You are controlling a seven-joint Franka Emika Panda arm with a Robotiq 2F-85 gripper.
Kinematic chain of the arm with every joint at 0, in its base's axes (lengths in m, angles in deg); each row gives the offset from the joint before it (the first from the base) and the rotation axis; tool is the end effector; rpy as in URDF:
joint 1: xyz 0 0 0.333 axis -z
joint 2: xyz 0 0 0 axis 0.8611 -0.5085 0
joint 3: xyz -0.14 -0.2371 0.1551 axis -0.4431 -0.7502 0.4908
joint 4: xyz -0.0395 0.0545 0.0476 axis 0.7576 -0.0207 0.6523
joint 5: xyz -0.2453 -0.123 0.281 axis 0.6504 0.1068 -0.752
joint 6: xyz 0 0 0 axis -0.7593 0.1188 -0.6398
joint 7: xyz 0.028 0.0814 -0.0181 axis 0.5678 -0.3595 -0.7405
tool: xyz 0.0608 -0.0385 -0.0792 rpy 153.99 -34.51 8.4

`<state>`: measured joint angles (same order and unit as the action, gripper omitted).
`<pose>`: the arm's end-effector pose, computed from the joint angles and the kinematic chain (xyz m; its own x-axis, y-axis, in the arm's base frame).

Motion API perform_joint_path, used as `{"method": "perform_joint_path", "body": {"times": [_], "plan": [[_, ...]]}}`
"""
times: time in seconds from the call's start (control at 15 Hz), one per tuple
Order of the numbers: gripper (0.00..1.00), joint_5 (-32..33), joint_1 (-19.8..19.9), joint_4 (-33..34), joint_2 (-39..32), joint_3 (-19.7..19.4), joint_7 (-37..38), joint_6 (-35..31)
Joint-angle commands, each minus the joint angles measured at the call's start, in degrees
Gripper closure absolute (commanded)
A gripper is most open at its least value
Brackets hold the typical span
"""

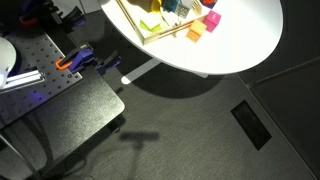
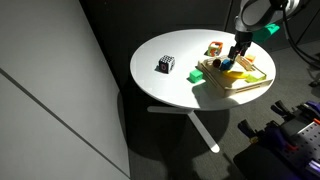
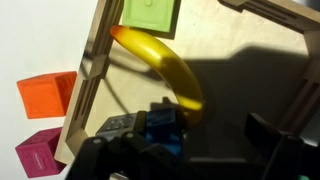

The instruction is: Put the banana on the green block

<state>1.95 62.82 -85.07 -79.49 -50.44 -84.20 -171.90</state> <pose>0.5433 -0.0499 0.2210 0.9840 0.1707 -0.0516 0.1744 -0.9816 0.0773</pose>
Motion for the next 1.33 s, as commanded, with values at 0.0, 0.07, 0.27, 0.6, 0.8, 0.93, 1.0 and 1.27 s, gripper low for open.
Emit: {"method": "perform_joint_path", "body": {"times": [0.0,0.07,0.27,0.6,0.8,0.93,1.0,1.27], "plan": [[0.0,-1.1,1.39,2.45,-3.8,1.02,-4.66,-3.83],[0.0,-1.13,1.51,2.79,-4.5,1.17,-5.2,-4.66],[0.0,-0.95,1.51,4.29,-6.25,1.38,-5.72,-5.07],[0.0,-1.07,1.6,5.1,-7.28,1.38,-5.35,-4.01],[0.0,-1.01,1.73,4.75,-7.42,1.19,-5.13,-3.47],[0.0,-0.95,1.91,4.78,-7.81,1.11,-5.11,-3.43],[0.0,-0.89,1.99,4.94,-8.15,1.04,-5.06,-3.25],[0.0,-0.91,2.26,5.08,-9.15,1.05,-4.93,-2.61]]}}
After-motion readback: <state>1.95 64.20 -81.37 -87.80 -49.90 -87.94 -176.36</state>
